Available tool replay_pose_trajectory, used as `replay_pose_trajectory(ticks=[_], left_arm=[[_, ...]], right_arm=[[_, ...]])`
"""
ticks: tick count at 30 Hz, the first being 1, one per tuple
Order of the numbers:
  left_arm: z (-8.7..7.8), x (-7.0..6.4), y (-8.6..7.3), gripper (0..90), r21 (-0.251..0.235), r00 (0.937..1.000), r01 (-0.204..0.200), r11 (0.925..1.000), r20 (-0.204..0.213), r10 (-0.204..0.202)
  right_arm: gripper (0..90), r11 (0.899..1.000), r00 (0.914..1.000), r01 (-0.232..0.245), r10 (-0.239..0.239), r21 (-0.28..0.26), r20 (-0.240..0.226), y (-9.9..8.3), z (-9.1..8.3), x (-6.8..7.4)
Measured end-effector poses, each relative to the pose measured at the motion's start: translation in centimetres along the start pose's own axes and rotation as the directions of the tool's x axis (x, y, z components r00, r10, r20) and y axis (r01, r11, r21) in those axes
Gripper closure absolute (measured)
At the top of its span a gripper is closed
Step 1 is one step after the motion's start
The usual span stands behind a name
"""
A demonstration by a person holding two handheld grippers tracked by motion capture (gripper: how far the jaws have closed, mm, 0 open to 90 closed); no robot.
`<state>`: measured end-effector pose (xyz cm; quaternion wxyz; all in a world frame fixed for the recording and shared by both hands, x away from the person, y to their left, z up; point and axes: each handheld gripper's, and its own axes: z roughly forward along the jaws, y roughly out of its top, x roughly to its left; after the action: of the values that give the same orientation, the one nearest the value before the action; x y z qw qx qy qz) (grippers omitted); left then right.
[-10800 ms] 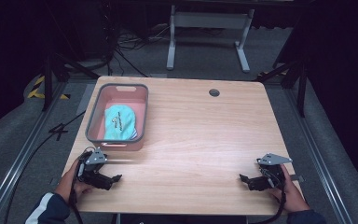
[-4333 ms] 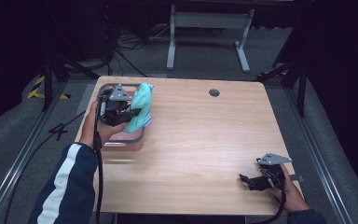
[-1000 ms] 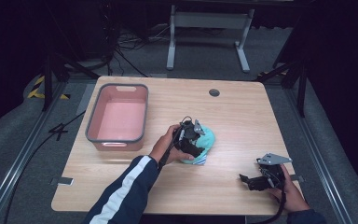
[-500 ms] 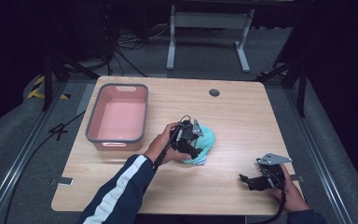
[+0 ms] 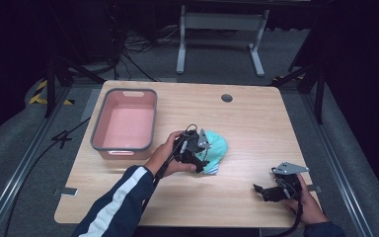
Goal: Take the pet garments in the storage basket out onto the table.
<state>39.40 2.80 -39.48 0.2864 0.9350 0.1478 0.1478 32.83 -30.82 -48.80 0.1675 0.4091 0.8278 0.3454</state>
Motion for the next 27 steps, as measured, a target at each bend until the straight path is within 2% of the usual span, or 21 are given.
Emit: replay_pose_trajectory(ticks=[4,7,12,13,23,27], left_arm=[[-0.6,-0.1,-0.4,21.3,0.003,0.9999,-0.015,0.9999,-0.007,0.015],[-1.3,-0.3,-1.1,21.5,0.008,0.9992,-0.029,0.9995,-0.027,0.03],[-1.9,-0.5,-2.0,21.6,0.027,0.9984,-0.047,0.9986,-0.03,0.047],[-2.2,-0.6,-2.6,21.5,0.038,0.9979,-0.056,0.9977,-0.031,0.057],[-3.7,-1.4,-4.8,20.6,0.057,0.9953,-0.091,0.9943,-0.03,0.092],[-4.1,-1.6,-5.9,20.6,0.066,0.9951,-0.085,0.9941,-0.044,0.088]], right_arm=[[0.4,1.0,1.0,0.0,0.0,0.0,0.0,0.0,0.0,0.0],[0.4,1.0,1.0,0.001,-0.001,0.0,0.0,0.0,0.0,0.0],[0.4,1.0,1.0,-0.001,0.001,0.0,0.0,0.0,0.0,0.0],[0.4,1.0,1.0,0.0,0.0,0.0,0.0,0.0,0.0,0.0],[0.4,1.0,1.0,-0.001,0.001,0.0,0.0,0.0,0.0,0.0],[0.4,1.0,1.0,0.0,0.0,0.0,0.0,0.0,0.0,0.0]])
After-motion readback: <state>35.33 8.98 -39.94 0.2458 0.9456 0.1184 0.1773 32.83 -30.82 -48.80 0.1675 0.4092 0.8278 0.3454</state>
